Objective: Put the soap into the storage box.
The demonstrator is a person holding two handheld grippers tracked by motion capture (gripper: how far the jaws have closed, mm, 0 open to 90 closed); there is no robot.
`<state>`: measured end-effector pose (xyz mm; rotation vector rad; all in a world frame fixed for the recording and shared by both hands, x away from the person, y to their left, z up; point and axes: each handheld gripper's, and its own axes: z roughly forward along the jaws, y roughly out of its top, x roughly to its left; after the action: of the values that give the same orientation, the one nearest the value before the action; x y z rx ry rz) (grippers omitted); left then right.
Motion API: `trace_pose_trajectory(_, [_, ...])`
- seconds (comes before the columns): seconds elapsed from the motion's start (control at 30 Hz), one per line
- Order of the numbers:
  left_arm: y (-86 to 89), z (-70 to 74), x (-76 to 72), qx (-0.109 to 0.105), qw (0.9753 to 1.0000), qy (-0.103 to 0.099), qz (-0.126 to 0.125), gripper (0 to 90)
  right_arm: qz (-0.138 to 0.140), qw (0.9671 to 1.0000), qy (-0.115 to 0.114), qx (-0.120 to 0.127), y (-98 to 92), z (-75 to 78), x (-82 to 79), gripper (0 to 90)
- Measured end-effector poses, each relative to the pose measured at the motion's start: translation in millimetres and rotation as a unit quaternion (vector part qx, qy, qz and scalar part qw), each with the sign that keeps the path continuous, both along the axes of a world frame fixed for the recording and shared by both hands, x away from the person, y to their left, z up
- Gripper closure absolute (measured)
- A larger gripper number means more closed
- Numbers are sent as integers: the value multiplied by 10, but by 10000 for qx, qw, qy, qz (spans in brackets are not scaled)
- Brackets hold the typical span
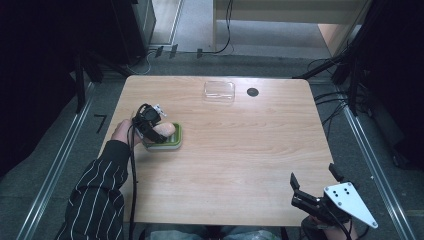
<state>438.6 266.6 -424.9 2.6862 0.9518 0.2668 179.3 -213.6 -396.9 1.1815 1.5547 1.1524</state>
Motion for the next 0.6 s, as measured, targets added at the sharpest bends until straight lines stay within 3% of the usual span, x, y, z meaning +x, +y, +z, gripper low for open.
trace_pose_trajectory(0.37, [23, -21, -2, -97, 10000, -11, 2, 322, 1, 10000, -4, 1, -1, 0, -1, 0])
trace_pose_trajectory(0.6, [19, -2, -13, -78, 9999, -100, -12, 252, -2, 10000, -1, 6, 0, 0, 1, 0])
